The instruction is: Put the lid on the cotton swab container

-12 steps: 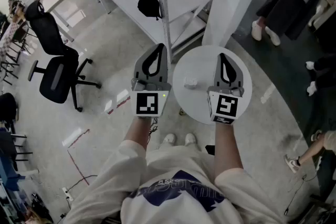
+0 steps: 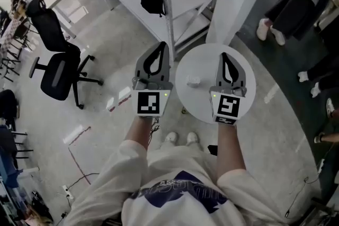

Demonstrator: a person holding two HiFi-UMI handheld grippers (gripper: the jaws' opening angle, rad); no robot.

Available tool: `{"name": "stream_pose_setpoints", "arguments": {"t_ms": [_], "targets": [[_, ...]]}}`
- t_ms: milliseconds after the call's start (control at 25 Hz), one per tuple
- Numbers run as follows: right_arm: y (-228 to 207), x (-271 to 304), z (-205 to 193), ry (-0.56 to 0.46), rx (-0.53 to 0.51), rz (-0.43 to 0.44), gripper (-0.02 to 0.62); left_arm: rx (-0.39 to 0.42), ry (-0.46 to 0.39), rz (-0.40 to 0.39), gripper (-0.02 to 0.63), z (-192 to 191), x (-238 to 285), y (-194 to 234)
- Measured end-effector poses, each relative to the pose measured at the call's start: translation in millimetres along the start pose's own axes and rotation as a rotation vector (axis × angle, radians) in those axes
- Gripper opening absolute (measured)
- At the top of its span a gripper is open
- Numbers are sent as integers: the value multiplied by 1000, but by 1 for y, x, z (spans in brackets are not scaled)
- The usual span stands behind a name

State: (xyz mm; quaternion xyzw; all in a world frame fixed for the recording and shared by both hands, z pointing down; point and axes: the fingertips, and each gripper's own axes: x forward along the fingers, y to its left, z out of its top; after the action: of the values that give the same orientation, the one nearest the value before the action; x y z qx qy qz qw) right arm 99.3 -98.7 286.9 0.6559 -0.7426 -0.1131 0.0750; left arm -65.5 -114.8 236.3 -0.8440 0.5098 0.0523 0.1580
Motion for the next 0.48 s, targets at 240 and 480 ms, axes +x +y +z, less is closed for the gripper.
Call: {"name": "stream_pose_setpoints", "arguments": {"t_ms": [240, 480], "targets": [[1, -2, -5, 6, -2, 6, 5, 6, 1, 3, -2, -1, -5, -1], [-16, -10, -8, -44, 209, 47, 9, -52, 35, 14, -2, -6, -15, 6]]}}
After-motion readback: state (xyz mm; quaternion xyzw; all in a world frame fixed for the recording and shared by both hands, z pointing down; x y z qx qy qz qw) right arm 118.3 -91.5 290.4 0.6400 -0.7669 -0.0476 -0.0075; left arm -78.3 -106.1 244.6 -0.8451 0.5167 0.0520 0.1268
